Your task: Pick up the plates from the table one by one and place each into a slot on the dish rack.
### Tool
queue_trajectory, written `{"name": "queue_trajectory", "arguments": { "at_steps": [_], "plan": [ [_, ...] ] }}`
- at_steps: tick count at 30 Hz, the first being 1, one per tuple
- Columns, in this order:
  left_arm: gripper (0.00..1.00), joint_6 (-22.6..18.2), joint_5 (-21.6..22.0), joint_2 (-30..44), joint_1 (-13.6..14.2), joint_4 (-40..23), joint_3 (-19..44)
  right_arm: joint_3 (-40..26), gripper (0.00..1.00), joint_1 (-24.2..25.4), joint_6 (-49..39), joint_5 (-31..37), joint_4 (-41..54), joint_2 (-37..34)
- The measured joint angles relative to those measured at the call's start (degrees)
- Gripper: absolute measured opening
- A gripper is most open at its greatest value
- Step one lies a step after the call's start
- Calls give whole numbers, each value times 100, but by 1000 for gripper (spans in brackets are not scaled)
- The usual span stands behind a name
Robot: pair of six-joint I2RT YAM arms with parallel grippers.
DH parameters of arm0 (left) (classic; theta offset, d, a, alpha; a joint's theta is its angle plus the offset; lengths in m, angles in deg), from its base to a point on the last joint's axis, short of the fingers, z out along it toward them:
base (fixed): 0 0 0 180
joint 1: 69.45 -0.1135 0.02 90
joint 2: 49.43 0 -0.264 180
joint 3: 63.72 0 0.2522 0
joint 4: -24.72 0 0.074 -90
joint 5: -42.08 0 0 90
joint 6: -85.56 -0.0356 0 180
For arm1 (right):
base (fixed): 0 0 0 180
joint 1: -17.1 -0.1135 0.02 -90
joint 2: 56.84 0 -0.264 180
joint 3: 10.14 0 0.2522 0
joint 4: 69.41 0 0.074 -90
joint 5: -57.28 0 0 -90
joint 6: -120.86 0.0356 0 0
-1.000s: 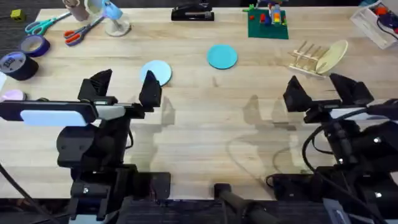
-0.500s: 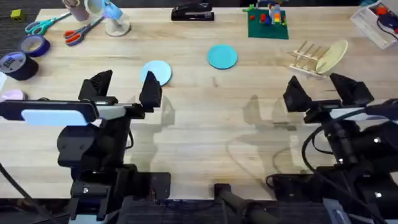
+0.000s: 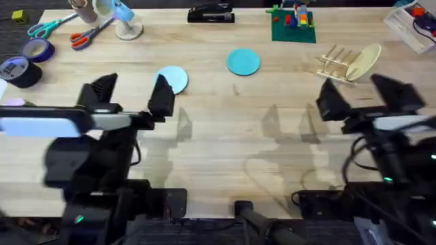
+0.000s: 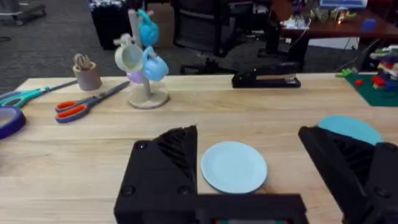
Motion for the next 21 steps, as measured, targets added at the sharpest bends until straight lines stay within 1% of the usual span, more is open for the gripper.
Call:
{"name": "queue_trajectory", "arguments": {
  "at_steps": [4, 9, 11, 14, 21],
  "plan": [
    [993, 2, 0, 5, 0, -931, 873, -1003, 992, 0, -2, -2, 764, -166],
    [994, 0, 0, 370, 0, -2127, 2206, -2275, 992, 2, -2, -4, 1952, -866],
    [994, 5, 0, 687, 0, -2624, 2839, -2765, 992, 11, -2, -4, 2392, -1248],
    [993, 64, 0, 1210, 0, -3188, 3695, -3496, 992, 11, -2, -4, 2932, -1872],
    [993, 187, -18, 2821, 0, -4398, 5666, -4942, 992, 11, -2, -11, 3812, -3431]
  ]
}}
